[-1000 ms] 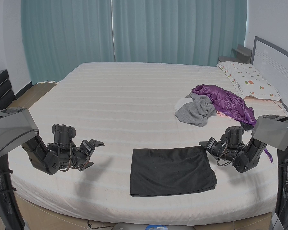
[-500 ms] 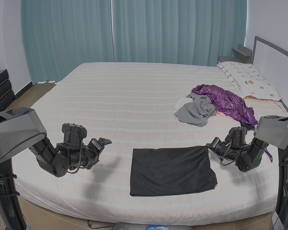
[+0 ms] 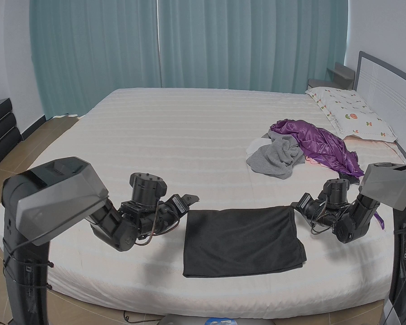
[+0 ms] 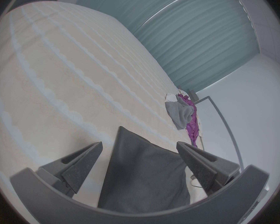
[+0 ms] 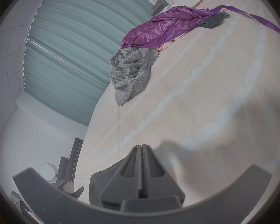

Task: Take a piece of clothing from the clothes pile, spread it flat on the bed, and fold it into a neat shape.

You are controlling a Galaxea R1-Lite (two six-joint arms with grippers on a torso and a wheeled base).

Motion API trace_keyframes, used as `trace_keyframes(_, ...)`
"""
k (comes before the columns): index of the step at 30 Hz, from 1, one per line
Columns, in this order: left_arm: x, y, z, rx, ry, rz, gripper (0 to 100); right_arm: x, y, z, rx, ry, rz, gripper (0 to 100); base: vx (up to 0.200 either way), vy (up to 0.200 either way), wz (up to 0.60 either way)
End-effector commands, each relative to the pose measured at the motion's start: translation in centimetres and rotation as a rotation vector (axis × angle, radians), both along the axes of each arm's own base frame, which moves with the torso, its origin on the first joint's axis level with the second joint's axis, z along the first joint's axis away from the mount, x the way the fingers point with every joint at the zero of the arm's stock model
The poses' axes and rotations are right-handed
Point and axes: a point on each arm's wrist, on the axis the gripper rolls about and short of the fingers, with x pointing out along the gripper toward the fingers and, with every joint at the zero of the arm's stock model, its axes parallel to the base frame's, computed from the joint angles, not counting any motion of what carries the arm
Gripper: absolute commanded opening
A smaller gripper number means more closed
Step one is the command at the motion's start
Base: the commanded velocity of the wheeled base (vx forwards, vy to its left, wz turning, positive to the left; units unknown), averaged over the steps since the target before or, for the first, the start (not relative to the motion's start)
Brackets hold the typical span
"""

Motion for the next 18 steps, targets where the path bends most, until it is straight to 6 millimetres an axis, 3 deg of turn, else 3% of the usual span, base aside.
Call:
trace_keyframes(1, 0.8, -2.3, -3.7, 0.074, 0.011, -0.005, 100, -0.1, 0.2, 0.0, 0.004, 0.003, 0.006, 0, 0.0, 0.0, 0.0)
trace_keyframes(13, 2.0, -3.1, -3.9, 0.093, 0.026, 0.006, 100, 0.0, 0.2, 0.0, 0.005, -0.01, 0.003, 0, 0.0, 0.0, 0.0)
trace_keyframes(14, 2.0, -3.2, -4.0, 0.096, 0.028, 0.002, 0, 0.1, 0.1, 0.0, 0.005, -0.015, 0.002, 0, 0.0, 0.0, 0.0)
trace_keyframes(18, 2.0, -3.4, -4.0, 0.095, 0.026, 0.002, 0, 0.1, 0.1, 0.0, 0.004, -0.02, 0.003, 0, 0.0, 0.0, 0.0)
